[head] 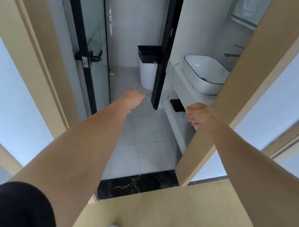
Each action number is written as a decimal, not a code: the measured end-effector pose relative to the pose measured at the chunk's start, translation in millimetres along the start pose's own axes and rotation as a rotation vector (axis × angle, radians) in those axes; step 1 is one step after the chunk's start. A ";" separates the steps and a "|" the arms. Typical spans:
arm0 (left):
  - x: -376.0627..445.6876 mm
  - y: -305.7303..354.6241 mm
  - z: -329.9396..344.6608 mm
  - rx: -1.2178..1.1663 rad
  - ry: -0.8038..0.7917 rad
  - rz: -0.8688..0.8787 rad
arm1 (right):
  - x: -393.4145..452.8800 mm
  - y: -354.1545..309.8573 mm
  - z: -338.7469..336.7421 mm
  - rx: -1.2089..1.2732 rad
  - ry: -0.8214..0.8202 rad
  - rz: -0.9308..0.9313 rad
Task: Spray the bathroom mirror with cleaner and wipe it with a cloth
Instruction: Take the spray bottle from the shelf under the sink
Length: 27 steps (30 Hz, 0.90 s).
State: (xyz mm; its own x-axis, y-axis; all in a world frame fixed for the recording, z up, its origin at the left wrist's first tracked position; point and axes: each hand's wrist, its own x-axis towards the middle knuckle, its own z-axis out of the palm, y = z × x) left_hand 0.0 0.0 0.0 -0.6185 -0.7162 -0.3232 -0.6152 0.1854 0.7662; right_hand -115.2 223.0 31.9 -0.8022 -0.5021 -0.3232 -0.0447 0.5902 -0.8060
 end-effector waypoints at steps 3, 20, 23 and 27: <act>31.2 -2.6 -5.5 -0.004 -0.012 0.004 | 23.0 -10.4 7.7 0.037 0.039 0.018; 185.3 27.3 -5.3 0.029 -0.109 0.132 | 132.7 -46.9 30.8 0.052 0.086 0.107; 203.8 33.6 -1.1 0.036 -0.106 0.132 | 158.7 -44.4 30.7 0.001 0.101 0.095; 236.8 39.6 4.5 0.099 -0.092 0.137 | 206.3 -44.4 34.4 -0.047 0.070 0.063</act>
State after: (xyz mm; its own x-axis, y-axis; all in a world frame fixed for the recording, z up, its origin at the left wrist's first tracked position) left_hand -173.0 -159.3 -48.7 -0.7392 -0.6159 -0.2726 -0.5644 0.3457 0.7496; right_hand -258.2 71.5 -16.1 -0.8440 -0.4184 -0.3354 -0.0197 0.6493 -0.7603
